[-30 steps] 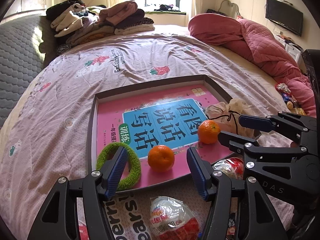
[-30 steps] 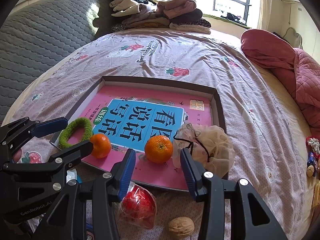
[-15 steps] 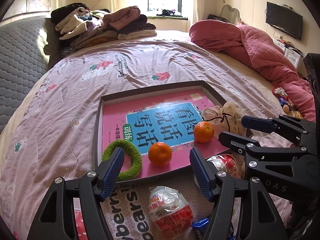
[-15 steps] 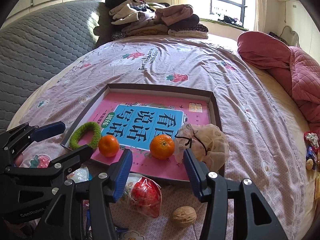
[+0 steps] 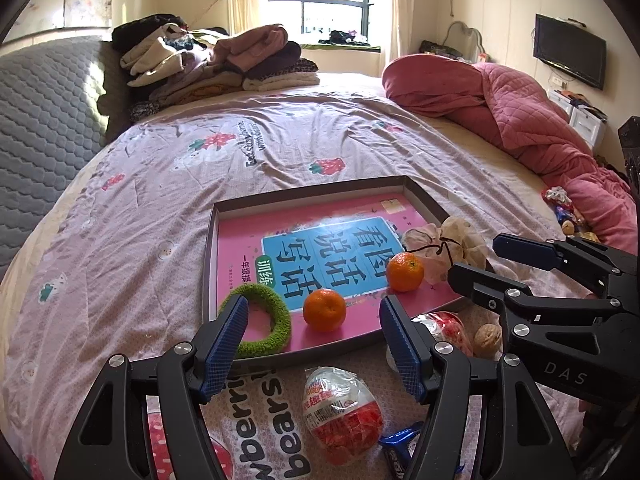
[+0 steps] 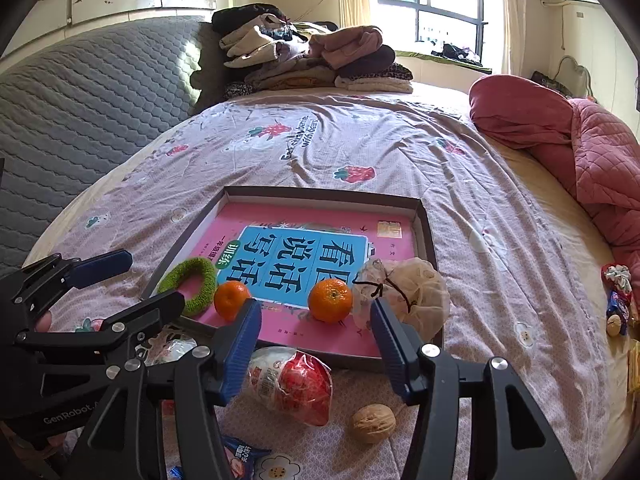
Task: Organize objects
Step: 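Move the left tool toward the blue snack packet while the right tool approaches the walnut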
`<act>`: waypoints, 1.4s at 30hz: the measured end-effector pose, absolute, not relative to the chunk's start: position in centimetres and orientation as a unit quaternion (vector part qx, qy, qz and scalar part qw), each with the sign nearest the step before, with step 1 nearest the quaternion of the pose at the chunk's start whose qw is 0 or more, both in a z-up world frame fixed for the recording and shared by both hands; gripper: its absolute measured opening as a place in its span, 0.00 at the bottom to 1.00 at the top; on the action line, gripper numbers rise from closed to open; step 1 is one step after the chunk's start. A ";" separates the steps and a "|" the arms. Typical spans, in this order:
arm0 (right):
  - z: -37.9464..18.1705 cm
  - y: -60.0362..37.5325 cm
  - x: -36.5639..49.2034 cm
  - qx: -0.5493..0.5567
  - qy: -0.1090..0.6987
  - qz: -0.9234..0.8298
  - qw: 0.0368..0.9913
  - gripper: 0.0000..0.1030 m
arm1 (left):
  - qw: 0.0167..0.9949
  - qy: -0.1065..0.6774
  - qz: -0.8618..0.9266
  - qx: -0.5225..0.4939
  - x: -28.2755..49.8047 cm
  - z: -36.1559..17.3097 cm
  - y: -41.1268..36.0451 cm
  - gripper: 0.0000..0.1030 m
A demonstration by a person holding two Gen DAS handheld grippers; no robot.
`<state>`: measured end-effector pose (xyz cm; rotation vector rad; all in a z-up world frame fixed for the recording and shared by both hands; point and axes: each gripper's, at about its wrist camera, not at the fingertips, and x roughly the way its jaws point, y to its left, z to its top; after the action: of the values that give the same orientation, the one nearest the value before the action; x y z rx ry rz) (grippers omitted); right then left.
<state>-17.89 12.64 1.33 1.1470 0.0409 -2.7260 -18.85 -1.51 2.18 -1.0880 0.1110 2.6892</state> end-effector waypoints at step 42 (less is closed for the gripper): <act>4.3 14.6 -11.2 0.345 0.008 -0.935 0.080 0.57 | 0.128 0.047 0.930 -0.341 -11.3 4.8 -1.0 0.69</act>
<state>-11.23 14.56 4.32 1.0319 0.0248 -2.7975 -11.30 -1.03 4.75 -0.9920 0.1365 2.7051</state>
